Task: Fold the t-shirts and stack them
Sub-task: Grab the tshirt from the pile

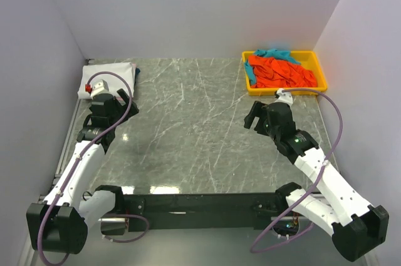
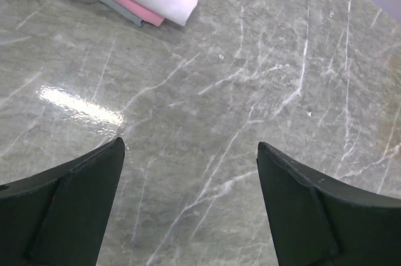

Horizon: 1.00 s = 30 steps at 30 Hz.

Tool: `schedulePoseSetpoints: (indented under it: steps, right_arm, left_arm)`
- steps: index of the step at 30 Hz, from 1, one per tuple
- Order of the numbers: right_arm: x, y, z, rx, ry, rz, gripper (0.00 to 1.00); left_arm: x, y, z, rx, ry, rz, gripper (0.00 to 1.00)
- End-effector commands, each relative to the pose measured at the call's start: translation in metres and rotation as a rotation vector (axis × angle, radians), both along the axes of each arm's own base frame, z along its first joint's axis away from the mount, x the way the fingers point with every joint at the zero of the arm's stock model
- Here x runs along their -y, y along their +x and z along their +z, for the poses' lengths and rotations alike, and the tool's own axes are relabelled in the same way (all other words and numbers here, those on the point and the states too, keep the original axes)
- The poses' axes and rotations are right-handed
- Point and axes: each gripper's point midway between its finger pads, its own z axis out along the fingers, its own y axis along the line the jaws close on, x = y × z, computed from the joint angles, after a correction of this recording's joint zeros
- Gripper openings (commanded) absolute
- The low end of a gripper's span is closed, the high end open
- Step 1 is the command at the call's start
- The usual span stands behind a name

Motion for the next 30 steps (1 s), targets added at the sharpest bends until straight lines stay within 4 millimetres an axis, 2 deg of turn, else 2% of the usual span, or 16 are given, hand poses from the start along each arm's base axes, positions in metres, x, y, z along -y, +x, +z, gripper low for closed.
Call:
schedulePoseSetpoints:
  steps: [1,8,15,17,18,19,21,22,23,25,27,28,29,30]
  right_arm:
    - [0.004,0.001,0.012,0.036,0.014,-0.042,0.92]
    - [0.020,0.006,0.023,0.090,-0.040,-0.104,0.93]
    - [0.037,0.019,0.043,0.160,-0.124,-0.167,0.93]
    - [0.044,0.026,0.054,0.175,-0.167,-0.193,0.93]
    - [0.046,0.031,0.050,0.147,-0.196,-0.210,0.93]
    - [0.052,0.038,0.061,0.154,-0.202,-0.243,0.93]
    - [0.057,0.052,0.056,0.115,-0.227,-0.265,0.93]
    - [0.058,0.061,0.066,0.132,-0.212,-0.273,0.93]
    - [0.065,0.073,0.066,0.132,-0.209,-0.295,0.93]
    - [0.062,0.092,0.080,0.169,-0.171,-0.277,0.93]
    - [0.068,0.115,0.079,0.169,-0.159,-0.288,0.93]
    - [0.069,0.127,0.093,0.195,-0.145,-0.296,0.93]
    - [0.073,0.142,0.080,0.161,-0.156,-0.300,0.93]
    - [0.072,0.155,0.089,0.174,-0.144,-0.295,0.93]
  left_arm:
    - [-0.006,0.007,0.013,0.049,0.015,0.034,0.92]
    - [-0.006,0.010,0.015,0.066,0.002,0.047,0.92]
    - [-0.012,0.011,0.021,0.094,0.021,0.072,0.92]
    - [-0.012,0.012,0.022,0.095,0.022,0.071,0.92]
    - [-0.013,0.013,0.022,0.092,0.019,0.078,0.92]
    - [-0.015,0.013,0.023,0.090,0.020,0.091,0.92]
    - [-0.018,0.012,0.021,0.067,0.011,0.120,0.91]
    - [-0.023,0.012,0.020,0.060,0.013,0.155,0.91]
    - [-0.025,0.012,0.022,0.054,0.008,0.178,0.89]
    - [-0.026,0.009,0.021,0.054,-0.011,0.201,0.89]
    - [-0.023,0.012,0.026,0.087,-0.027,0.185,0.89]
    - [-0.022,0.011,0.027,0.097,-0.032,0.178,0.89]
    - [-0.017,0.012,0.028,0.105,-0.043,0.155,0.88]
    - [-0.015,0.014,0.030,0.118,-0.048,0.146,0.88]
